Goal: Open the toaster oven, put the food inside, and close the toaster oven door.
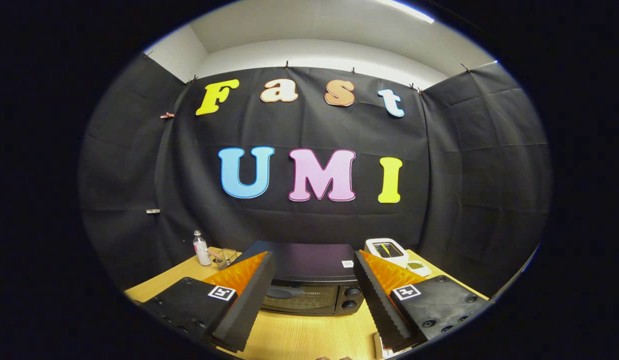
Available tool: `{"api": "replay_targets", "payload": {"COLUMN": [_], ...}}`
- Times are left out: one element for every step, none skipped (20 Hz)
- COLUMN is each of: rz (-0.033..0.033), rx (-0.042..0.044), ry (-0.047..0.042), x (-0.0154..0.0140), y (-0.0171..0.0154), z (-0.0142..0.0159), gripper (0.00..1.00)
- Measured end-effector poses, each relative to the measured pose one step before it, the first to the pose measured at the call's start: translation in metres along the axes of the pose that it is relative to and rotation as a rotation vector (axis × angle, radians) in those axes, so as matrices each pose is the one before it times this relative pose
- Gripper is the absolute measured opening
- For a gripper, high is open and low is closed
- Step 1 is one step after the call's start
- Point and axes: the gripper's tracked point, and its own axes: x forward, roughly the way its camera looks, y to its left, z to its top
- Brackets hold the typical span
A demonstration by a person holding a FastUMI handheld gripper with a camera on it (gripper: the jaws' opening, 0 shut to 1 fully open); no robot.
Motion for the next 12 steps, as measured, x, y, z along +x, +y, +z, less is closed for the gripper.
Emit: {"api": "replay_targets", "payload": {"rz": [0.00419, 0.00233, 0.00230, 0.00249, 0.00365, 0.00417, 0.00407, 0.00439, 0.00349, 0.00373, 0.00391, 0.00180], "rx": [0.00063, 0.00151, 0.00110, 0.00096, -0.00008, -0.00221, -0.00325, -0.00338, -0.00212, -0.00013, -0.00025, -0.00064], "ry": [0.00924, 0.00867, 0.00526, 0.00425, 0.00322, 0.00392, 0.00489, 0.00633, 0.00525, 0.00341, 0.00521, 0.00862], "x": [0.00055, 0.00128, 0.00065, 0.00016, 0.00029, 0.00124, 0.00080, 0.00167, 0.00087, 0.00195, 0.00220, 0.00355], "y": [0.00277, 0.00209, 0.00142, 0.00193, 0.00259, 0.00292, 0.00213, 0.00210, 0.00216, 0.00276, 0.00233, 0.00238], "z": [-0.00409, -0.00346, -0.00063, -0.00135, -0.00208, -0.00140, -0.00235, -0.00239, -0.00188, -0.00169, -0.00314, -0.00276], "gripper": [0.97, 0.97, 0.97, 0.97, 0.97, 0.97, 0.97, 0.97, 0.97, 0.97, 0.97, 0.97]}}
